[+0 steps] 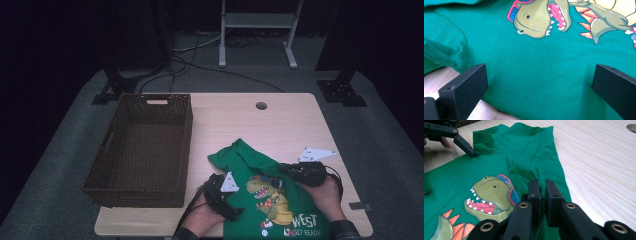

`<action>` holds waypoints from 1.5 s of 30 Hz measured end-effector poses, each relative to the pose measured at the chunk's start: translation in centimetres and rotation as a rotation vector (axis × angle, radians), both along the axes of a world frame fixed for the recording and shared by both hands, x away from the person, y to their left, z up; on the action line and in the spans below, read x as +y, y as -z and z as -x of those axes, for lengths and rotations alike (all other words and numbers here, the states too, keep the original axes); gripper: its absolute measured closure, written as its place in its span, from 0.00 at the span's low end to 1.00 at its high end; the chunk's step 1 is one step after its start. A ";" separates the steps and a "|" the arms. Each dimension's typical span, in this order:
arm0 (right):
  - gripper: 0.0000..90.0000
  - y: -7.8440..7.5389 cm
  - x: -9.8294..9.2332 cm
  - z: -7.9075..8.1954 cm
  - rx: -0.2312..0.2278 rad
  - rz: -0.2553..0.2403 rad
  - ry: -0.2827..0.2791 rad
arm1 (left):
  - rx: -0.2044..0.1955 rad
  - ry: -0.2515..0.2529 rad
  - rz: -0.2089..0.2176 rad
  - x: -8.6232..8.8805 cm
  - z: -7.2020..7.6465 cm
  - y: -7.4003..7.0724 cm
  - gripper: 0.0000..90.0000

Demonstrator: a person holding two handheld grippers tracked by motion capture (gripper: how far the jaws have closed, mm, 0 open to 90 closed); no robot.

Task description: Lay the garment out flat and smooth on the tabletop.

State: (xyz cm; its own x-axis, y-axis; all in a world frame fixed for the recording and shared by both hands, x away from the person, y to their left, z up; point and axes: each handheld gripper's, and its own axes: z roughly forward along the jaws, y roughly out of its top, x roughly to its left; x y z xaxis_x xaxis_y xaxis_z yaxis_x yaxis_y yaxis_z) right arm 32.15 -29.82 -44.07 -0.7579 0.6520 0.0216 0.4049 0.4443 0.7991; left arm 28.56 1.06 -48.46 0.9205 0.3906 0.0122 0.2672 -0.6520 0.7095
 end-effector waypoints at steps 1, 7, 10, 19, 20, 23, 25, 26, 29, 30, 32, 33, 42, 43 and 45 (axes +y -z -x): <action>0.95 0.0 0.0 0.0 0.000 0.001 0.001 | 0.000 0.000 0.000 0.0 0.0 0.0 0.00; 0.95 -0.1 -0.3 -0.3 -0.001 -0.002 0.011 | 0.000 0.000 0.001 0.0 0.0 0.0 0.00; 0.95 -0.1 -0.4 -0.4 0.000 -0.004 0.015 | 0.000 -0.001 0.001 0.0 0.0 0.0 0.00; 0.95 -0.2 -0.7 -0.9 0.001 -0.005 0.027 | 0.000 0.000 0.000 0.0 0.0 0.0 0.00; 0.95 -0.2 -0.7 -0.9 0.006 -0.007 0.028 | 0.000 0.000 0.000 0.0 0.0 0.0 0.00; 0.95 -0.1 -0.8 -1.2 0.012 -0.009 0.033 | 0.000 0.000 0.000 0.0 0.0 0.0 0.00; 0.95 0.0 -0.9 -1.4 0.021 -0.013 0.040 | 0.000 0.000 0.000 0.0 0.0 0.0 0.00; 0.95 0.0 -0.9 -1.5 0.026 -0.018 0.044 | 0.000 0.000 0.000 0.0 0.0 0.0 0.00; 0.95 0.1 -1.0 -1.8 0.035 -0.022 0.050 | 0.000 0.000 0.000 0.0 0.0 0.0 0.00; 0.95 0.1 -1.1 -1.8 0.037 -0.022 0.051 | 0.000 0.000 0.000 0.0 0.0 0.0 0.00; 0.95 0.1 -1.1 -2.0 0.039 -0.026 0.055 | 0.000 0.000 0.000 0.0 0.0 0.0 0.00; 0.95 0.1 -1.2 -2.0 0.040 -0.028 0.057 | 0.000 0.000 0.000 0.0 0.0 0.0 0.00; 0.95 0.3 -1.8 -2.6 0.046 -0.041 0.082 | 0.000 -0.001 0.000 0.0 0.0 0.0 0.00; 0.95 0.3 -1.8 -2.7 0.047 -0.035 0.082 | -0.001 0.000 0.000 0.0 0.0 0.0 0.00; 0.95 0.3 -1.8 -2.8 0.047 -0.029 0.081 | -0.001 0.000 0.000 0.0 0.0 0.0 0.00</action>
